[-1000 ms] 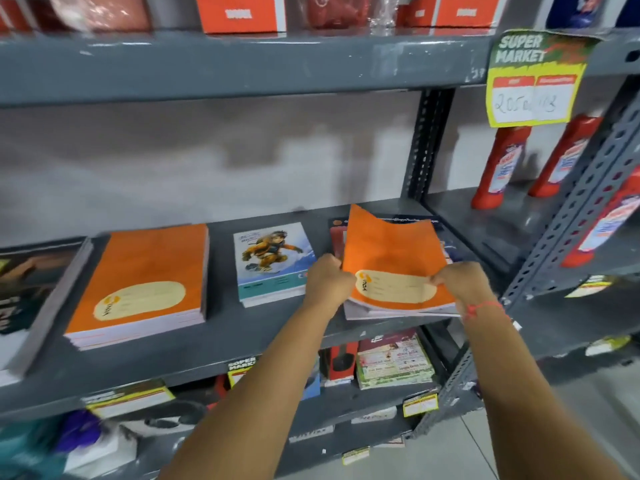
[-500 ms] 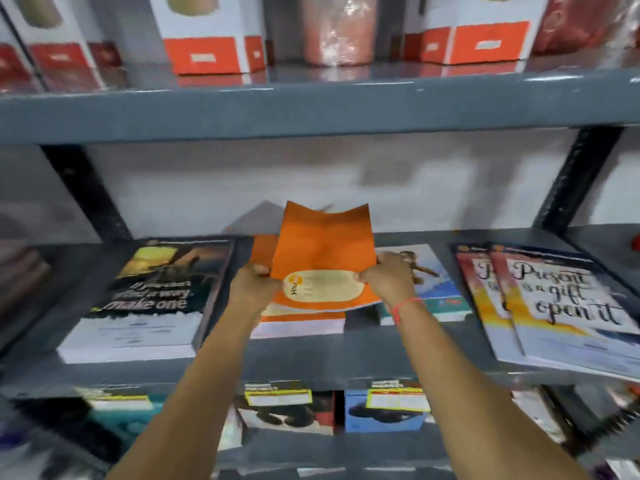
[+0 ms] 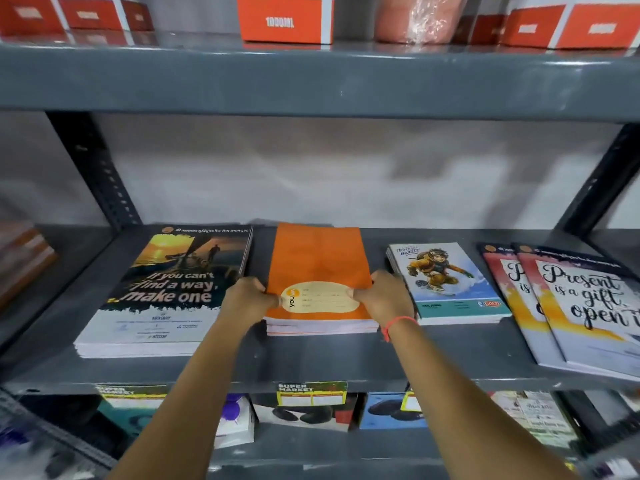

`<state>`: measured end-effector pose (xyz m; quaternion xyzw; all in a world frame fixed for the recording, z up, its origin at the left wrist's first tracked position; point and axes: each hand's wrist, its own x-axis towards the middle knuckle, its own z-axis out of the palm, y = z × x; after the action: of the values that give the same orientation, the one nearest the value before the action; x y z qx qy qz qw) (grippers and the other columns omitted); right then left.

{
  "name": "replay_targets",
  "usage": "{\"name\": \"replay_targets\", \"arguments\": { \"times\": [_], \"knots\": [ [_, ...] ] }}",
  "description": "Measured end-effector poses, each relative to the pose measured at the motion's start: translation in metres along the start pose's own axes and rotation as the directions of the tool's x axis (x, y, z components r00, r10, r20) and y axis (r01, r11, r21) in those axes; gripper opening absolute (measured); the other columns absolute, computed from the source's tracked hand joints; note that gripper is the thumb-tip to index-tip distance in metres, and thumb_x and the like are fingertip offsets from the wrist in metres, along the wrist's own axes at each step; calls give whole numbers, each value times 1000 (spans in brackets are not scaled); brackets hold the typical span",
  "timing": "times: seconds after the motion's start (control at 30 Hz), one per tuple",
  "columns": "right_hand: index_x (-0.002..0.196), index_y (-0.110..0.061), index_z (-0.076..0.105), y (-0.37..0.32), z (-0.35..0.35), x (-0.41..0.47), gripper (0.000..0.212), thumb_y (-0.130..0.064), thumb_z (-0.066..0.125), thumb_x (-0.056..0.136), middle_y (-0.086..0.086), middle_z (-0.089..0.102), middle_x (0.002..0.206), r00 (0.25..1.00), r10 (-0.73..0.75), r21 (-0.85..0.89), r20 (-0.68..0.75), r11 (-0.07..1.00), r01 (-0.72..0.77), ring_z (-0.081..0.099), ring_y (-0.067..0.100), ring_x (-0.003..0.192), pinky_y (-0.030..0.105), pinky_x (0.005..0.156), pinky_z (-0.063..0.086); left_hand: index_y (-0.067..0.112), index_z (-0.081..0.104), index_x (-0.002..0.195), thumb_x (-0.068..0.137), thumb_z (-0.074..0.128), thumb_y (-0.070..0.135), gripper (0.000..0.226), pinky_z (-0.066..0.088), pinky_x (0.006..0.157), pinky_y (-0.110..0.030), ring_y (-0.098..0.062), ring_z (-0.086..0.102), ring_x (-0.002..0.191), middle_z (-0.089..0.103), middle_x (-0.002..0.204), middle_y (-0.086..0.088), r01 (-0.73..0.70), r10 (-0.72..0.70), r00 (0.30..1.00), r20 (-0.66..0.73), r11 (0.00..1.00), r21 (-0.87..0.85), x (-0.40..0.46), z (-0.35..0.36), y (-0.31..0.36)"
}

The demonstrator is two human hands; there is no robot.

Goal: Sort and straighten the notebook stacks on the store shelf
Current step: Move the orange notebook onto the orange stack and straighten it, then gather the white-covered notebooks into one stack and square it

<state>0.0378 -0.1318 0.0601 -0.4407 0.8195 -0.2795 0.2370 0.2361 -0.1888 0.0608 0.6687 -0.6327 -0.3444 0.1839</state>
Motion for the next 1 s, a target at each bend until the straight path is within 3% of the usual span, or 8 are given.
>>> {"name": "replay_targets", "arguments": {
  "times": [0.07,0.2,0.4,0.57,0.67,0.8,0.9,1.0],
  "knots": [
    [119,-12,51,4,-1,-2,51,-41,63,79,13,50,123,999,-3,-84,-37,996,0,58,33,106,41,89,51,12,54,71,73,71,29,24,48,64,-32,-20,60,71,62,76,-6,-20,8,998,58,979,201,0,-8,8],
    [123,-13,51,15,-25,-3,40,-33,54,88,15,50,126,971,-25,66,-239,997,42,57,34,108,36,84,46,9,56,106,76,63,25,35,51,86,-45,-36,57,102,60,109,-15,-128,176,979,-102,922,365,-7,-1,38],
    [109,-11,63,82,-95,7,27,-17,45,90,20,64,114,845,66,158,-530,987,22,61,37,99,37,78,48,15,67,102,83,55,19,23,44,89,-33,-31,59,104,62,114,-14,-445,458,883,-102,886,126,-49,79,123],
    [104,-5,64,166,-161,4,26,-13,47,86,25,63,106,753,151,87,-640,988,-124,59,41,96,38,73,47,9,74,83,82,52,9,23,46,77,-24,-28,64,93,73,99,-15,-595,607,786,119,794,-123,-96,177,192],
    [122,-8,56,222,-197,4,37,-17,48,87,22,56,125,787,269,24,-555,951,-308,49,39,117,43,94,43,2,71,83,85,51,9,22,36,61,-23,-25,62,79,72,92,-19,-544,560,765,318,826,-144,-121,236,225],
    [139,-12,34,279,-224,-4,53,-27,46,89,16,34,148,766,445,5,-464,866,-500,29,35,136,50,108,29,0,49,62,85,46,10,26,32,51,-32,-34,55,73,55,67,-19,-515,404,753,519,853,83,-134,291,243],
    [139,-9,34,313,-236,-10,54,-26,43,89,18,35,147,742,515,58,-428,835,-546,31,37,135,50,109,29,-14,55,89,88,49,16,30,35,56,-34,-41,59,92,59,93,-30,-482,371,777,510,870,102,-144,315,250],
    [129,-5,48,330,-247,-6,46,-24,47,86,21,45,135,734,548,110,-401,825,-555,47,39,121,44,98,40,-4,57,81,86,50,12,18,37,49,-28,-29,58,74,59,84,-22,-335,300,846,442,942,2,-141,326,256]
  ]
}}
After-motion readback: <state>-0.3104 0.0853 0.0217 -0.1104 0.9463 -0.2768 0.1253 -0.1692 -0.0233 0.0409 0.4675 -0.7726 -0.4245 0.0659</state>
